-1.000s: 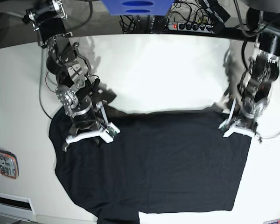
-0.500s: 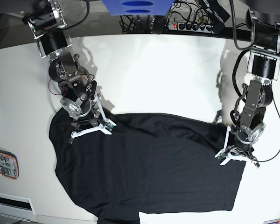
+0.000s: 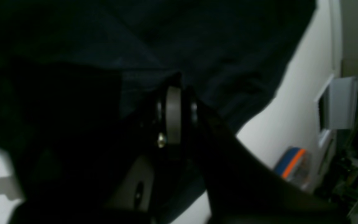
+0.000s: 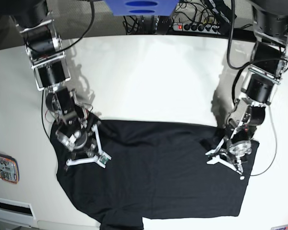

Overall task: Fold the T-shirt properly
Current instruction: 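Pull the held shoulders back toward the robot with both grippers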

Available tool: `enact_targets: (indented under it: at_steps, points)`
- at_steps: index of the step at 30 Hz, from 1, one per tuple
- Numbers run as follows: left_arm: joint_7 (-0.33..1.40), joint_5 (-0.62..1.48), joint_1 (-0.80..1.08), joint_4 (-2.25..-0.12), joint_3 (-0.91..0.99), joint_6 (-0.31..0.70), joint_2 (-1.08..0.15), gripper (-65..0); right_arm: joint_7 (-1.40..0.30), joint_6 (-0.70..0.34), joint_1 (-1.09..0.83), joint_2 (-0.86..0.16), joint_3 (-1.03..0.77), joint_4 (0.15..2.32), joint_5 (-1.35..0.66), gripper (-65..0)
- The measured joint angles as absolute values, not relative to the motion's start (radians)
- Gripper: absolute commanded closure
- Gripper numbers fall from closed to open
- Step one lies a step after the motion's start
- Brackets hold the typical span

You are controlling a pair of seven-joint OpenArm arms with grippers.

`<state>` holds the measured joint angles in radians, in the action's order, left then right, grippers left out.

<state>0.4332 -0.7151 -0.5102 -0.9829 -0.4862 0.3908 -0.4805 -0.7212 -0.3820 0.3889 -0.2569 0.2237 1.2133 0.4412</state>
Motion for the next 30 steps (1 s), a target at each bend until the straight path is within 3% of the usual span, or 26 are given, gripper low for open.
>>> enact_targets:
  at_steps: [12,25,26,30]
  points:
    - [0.431,-0.798,-0.503,-0.983,-0.271,0.378,-0.48,0.0,-0.701,-0.382,0.402,-0.257,0.224,1.117,0.442,0.0]
    - [0.431,-0.79,-0.467,-0.981,-0.267,0.389,-0.479,0.0,-0.614,-0.383,0.403,-0.254,0.081,1.124,0.445,0.0]
    - [0.431,-0.79,-0.467,-0.981,-0.267,0.389,-0.479,0.0,-0.603,-0.383,0.402,-0.252,0.068,1.124,0.444,-1.3]
    - [0.431,-0.793,-0.453,-0.981,-0.267,0.383,-0.479,0.0,-0.601,-0.381,0.402,-0.253,0.043,1.124,0.446,-22.6]
